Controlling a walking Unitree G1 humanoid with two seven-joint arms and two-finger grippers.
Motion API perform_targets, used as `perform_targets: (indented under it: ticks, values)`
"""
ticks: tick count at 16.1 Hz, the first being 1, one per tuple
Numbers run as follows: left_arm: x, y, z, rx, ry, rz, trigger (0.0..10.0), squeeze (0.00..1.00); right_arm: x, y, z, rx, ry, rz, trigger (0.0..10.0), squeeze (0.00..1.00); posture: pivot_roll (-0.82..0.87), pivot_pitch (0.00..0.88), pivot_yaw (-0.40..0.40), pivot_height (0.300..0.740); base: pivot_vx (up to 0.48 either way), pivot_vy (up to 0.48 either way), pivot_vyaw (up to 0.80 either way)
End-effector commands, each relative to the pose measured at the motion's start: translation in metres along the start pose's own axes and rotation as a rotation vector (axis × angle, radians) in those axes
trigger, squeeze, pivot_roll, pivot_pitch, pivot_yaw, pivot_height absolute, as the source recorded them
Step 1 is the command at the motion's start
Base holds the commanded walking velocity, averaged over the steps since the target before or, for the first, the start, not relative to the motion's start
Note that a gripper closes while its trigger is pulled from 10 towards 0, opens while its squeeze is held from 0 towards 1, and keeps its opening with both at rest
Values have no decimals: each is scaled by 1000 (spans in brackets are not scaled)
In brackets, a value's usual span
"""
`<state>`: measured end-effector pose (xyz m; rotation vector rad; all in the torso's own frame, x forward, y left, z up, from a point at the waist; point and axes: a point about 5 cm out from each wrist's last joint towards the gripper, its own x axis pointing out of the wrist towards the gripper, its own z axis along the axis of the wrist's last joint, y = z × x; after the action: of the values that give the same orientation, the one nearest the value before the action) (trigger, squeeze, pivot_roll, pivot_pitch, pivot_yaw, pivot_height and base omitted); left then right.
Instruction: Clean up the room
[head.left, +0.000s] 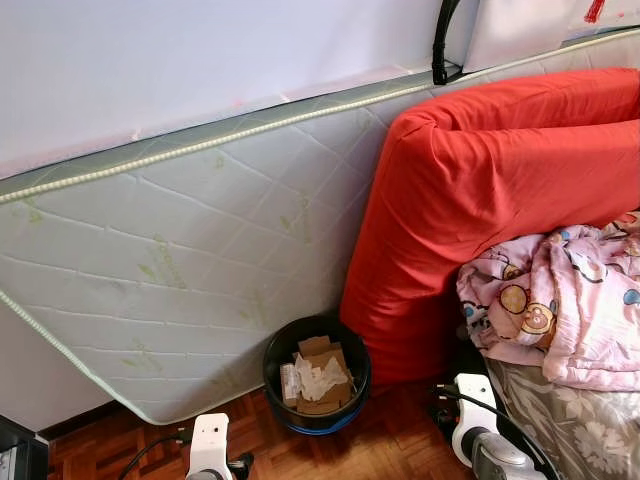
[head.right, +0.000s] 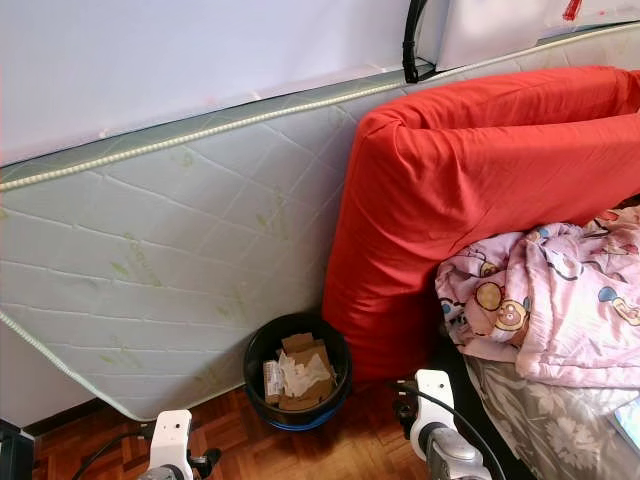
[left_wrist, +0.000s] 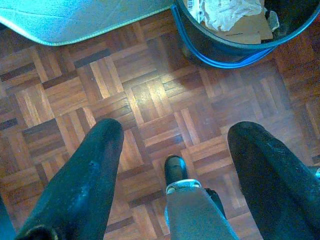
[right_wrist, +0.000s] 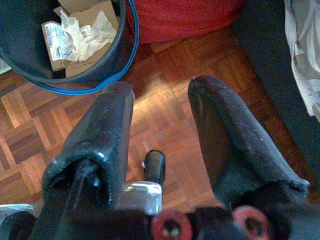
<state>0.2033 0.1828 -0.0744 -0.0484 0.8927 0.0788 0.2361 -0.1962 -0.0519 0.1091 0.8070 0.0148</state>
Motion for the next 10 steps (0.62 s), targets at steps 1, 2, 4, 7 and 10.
perform_targets:
  ticks: [1,2,4,7,10]
  values:
    - [0,3,0,6,10,9,10000,0,1,2,3,-6,-2,2,10000,0,-84,0,40,740,0,0,0]
    - [0,3,0,6,10,9,10000,0,1,2,3,-6,-2,2,10000,0,-84,0,40,740,0,0,0]
    - [0,3,0,6,10,9,10000,0,1,2,3,-6,-2,2,10000,0,-84,0,40,740,0,0,0]
    - [0,2,0,-9,5,-2,10000,0,1,2,3,5,-7,8,10000,0,-77,0,39,740,0,0,0]
    - [0,1,0,-31,-4,-16,10000,0,1,3,4,25,-22,33,10000,0,-78,0,38,740,0,0,0]
